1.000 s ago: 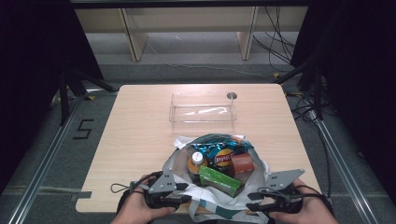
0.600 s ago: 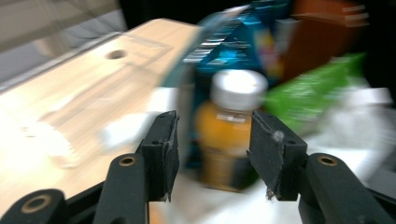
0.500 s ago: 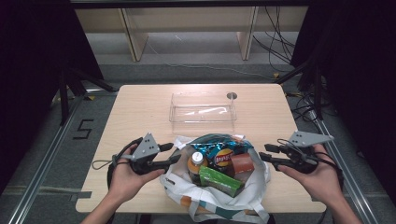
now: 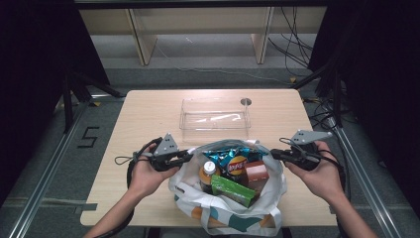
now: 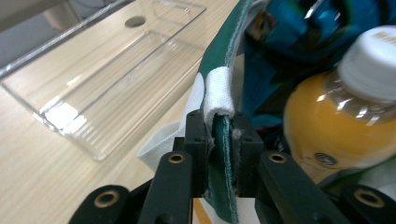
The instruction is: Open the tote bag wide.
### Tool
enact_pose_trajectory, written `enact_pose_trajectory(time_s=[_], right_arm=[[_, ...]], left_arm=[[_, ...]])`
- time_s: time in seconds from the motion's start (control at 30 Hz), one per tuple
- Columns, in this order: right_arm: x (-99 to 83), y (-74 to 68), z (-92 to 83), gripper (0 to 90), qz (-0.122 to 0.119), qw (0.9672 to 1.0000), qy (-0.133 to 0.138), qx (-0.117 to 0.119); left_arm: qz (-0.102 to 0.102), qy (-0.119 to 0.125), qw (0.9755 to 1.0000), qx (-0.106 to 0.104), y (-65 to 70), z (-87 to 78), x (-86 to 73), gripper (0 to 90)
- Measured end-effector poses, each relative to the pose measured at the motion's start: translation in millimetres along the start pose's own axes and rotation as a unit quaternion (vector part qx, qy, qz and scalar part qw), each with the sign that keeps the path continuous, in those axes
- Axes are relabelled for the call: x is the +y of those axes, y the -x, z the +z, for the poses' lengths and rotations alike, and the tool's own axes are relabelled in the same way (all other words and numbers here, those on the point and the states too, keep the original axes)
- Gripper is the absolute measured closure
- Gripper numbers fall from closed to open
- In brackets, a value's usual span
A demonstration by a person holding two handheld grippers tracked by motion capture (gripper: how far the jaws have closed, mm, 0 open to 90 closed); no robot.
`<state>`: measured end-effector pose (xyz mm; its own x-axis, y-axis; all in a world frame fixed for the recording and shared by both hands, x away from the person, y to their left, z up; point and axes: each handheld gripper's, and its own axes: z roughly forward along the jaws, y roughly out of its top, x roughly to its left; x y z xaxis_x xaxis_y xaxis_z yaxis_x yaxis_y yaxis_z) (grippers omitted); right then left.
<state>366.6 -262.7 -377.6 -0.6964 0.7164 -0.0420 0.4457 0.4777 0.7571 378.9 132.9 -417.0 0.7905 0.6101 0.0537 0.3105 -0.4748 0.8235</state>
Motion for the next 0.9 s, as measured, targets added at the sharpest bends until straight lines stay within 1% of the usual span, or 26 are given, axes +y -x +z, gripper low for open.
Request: enact_pose_trajectory(time_s=[0.03, 0.07, 0.1, 0.13, 0.17, 0.2, 0.23, 0.27, 0.3, 0.33, 0.4, 0.43, 0.47, 0.5, 0.53, 0.57, 0.6, 0.63, 0.67, 0.7, 0.73, 0.77, 0.8, 0.83, 0.87, 0.9], right_arm=[[-0.8, -0.4, 3.1, 89.7, -0.003, 1.0, -0.004, -0.007], [-2.1, -0.5, 6.6, 89.7, -0.006, 0.9999, -0.007, -0.011], [-3.5, 1.4, 11.1, 89.7, -0.017, 0.9997, -0.008, -0.015], [-4.8, 3.0, 15.5, 89.7, -0.023, 0.9995, -0.005, -0.02], [-6.7, 3.6, 18.7, 89.7, -0.02, 0.9995, -0.01, -0.023], [-8.8, 2.8, 23.0, 89.7, -0.014, 0.9995, -0.009, -0.026], [-9.2, 6.2, 25.2, 89.7, -0.029, 0.9992, -0.011, -0.024], [-11.4, 6.0, 28.5, 89.7, -0.021, 0.9992, -0.01, -0.034], [-13.4, 8.3, 32.0, 89.7, -0.024, 0.999, -0.013, -0.035], [-15.9, 9.2, 34.9, 89.8, -0.015, 0.999, -0.025, -0.033], [-22.3, 11.2, 41.9, 89.8, -0.007, 0.9987, -0.037, -0.033], [-25.5, 12.5, 45.2, 89.8, -0.008, 0.9987, -0.036, -0.035], [-28.0, 13.4, 47.0, 89.8, 0.001, 0.9987, -0.043, -0.027], [-30.5, 13.8, 49.2, 89.8, 0.009, 0.9989, -0.04, -0.025], [-31.9, 14.7, 49.9, 89.8, 0.011, 0.9989, -0.04, -0.022], [-33.6, 16.1, 51.2, 89.8, 0.012, 0.9987, -0.045, -0.02], [-35.1, 16.1, 52.8, 89.8, 0.018, 0.9988, -0.043, -0.018], [-36.2, 15.9, 54.9, 89.8, 0.021, 0.9988, -0.042, -0.017], [-36.8, 16.4, 56.1, 89.8, 0.02, 0.9987, -0.045, -0.017], [-37.2, 15.8, 57.2, 89.8, 0.024, 0.9983, -0.052, -0.014], [-37.9, 15.3, 58.8, 89.8, 0.024, 0.9983, -0.051, -0.014], [-38.3, 15.3, 59.6, 89.8, 0.023, 0.9983, -0.051, -0.016], [-38.5, 15.9, 59.8, 89.7, 0.024, 0.998, -0.056, -0.013], [-38.5, 15.5, 59.5, 89.6, 0.033, 0.9977, -0.059, -0.009], [-39.3, 16.7, 59.8, 89.6, 0.029, 0.998, -0.055, -0.007], [-38.9, 17.4, 58.1, 89.6, 0.032, 0.9979, -0.056, -0.003]], left_arm=[[-0.001, -0.002, 1.0, 0.0, -0.3, 3.1, -3.6, 80.0], [-0.005, -0.01, 0.9999, 0.004, 0.9, 7.1, -8.4, 80.1], [-0.006, -0.013, 0.9999, 0.005, 1.0, 11.1, -12.7, 80.2], [-0.014, -0.016, 0.9998, 0.003, 1.2, 14.5, -16.5, 80.2], [-0.023, -0.021, 0.9995, 0.002, 1.8, 17.7, -19.6, 80.2], [-0.023, -0.021, 0.9995, 0.0, 1.9, 20.0, -21.3, 80.2], [-0.026, -0.023, 0.9994, -0.001, 3.1, 22.4, -22.7, 80.1], [-0.026, -0.023, 0.9994, -0.002, 4.6, 24.7, -23.1, 80.1], [-0.029, -0.026, 0.9993, -0.002, 6.2, 26.1, -22.8, 80.1], [-0.027, -0.024, 0.9993, -0.002, 7.0, 27.3, -22.2, 79.9], [-0.029, -0.026, 0.9992, -0.003, 9.6, 29.9, -21.4, 79.5], [-0.018, -0.027, 0.9995, -0.001, 10.3, 30.9, -21.0, 79.5], [-0.021, -0.03, 0.9993, -0.002, 11.5, 32.1, -21.8, 79.5], [-0.024, -0.029, 0.9993, -0.003, 12.1, 33.6, -22.6, 79.6], [-0.019, -0.031, 0.9993, -0.002, 12.1, 34.3, -23.0, 79.7], [-0.021, -0.03, 0.9993, -0.004, 12.2, 35.4, -23.4, 79.7], [-0.019, -0.031, 0.9993, -0.002, 11.8, 36.2, -23.3, 79.7], [-0.022, -0.032, 0.9993, -0.002, 12.2, 36.5, -23.3, 79.7], [-0.024, -0.032, 0.9992, 0.001, 13.0, 37.0, -23.2, 79.7], [-0.029, -0.033, 0.999, -0.001, 13.8, 37.5, -23.4, 79.7], [-0.023, -0.033, 0.9992, 0.001, 13.2, 37.4, -23.3, 79.7], [-0.029, -0.032, 0.9991, -0.003, 13.1, 38.7, -24.3, 79.7], [-0.028, -0.033, 0.999, -0.001, 13.4, 38.5, -24.5, 79.7], [-0.03, -0.031, 0.9991, -0.003, 13.3, 38.9, -24.9, 79.6], [-0.031, -0.03, 0.9991, -0.003, 13.6, 38.7, -24.9, 79.5], [-0.026, -0.032, 0.9992, -0.001, 13.8, 37.2, -24.3, 79.2]])
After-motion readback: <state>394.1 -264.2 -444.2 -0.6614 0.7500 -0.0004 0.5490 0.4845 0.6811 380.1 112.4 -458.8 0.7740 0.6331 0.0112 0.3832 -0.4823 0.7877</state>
